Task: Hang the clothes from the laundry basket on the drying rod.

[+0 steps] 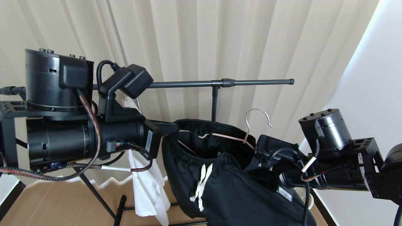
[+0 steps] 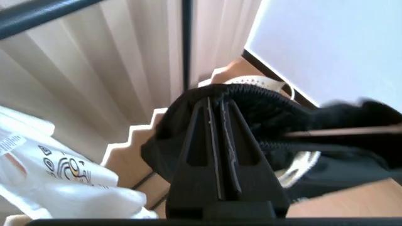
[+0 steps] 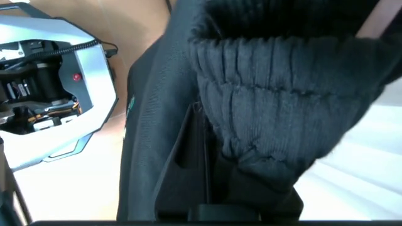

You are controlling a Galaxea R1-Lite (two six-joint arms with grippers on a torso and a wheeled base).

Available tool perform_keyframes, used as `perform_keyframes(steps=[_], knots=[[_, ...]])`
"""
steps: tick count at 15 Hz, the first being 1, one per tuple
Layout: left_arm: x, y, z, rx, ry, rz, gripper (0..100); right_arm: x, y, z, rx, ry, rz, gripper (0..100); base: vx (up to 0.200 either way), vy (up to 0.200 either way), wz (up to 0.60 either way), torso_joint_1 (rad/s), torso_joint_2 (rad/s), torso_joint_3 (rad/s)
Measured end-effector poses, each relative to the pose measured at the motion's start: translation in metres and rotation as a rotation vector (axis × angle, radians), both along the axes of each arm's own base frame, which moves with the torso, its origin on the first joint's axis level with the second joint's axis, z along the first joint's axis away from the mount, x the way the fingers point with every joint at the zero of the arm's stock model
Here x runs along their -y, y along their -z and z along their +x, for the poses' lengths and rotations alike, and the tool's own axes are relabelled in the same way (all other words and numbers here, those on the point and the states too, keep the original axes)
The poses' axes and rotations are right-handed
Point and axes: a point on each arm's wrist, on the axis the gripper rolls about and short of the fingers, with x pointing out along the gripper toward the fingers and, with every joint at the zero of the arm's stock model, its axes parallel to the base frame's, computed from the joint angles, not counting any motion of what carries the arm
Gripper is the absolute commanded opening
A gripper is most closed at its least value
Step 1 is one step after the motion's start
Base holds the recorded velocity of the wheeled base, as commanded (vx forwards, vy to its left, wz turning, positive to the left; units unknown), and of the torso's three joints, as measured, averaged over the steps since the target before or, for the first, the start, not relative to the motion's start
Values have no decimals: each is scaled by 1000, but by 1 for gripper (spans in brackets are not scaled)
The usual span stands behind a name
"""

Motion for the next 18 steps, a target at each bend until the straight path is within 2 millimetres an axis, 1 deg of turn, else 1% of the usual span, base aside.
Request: perform_keyframes(steps=[3,6,9,10,12,15,16,18], knots=[[8,15,-20,-30,44,43,0,2,1,-3,-2,-32,53,0,0,0,0,0,0,0],[18,20,-33,-45,104,52,0,0,0,-1,84,-40,113,0,0,0,0,0,0,0],[27,22,-43,-59,155,43,0,0,11,-4,66,-45,95,0,0,0,0,0,0,0],[30,18,-45,-58,164,25,0,-3,14,-5,61,-52,90,0,0,0,0,0,0,0],[34,19,-50,-69,186,23,0,-7,13,-4,77,-62,106,0,0,0,0,0,0,0],[33,32,-53,-102,192,53,0,-9,8,-3,123,-71,145,0,0,0,0,0,0,0],[33,36,-53,-110,188,63,0,-8,6,-4,130,-73,152,0,0,0,0,0,0,0],[31,40,-45,-99,159,52,0,-6,-2,-8,149,-90,177,0,0,0,0,0,0,0]])
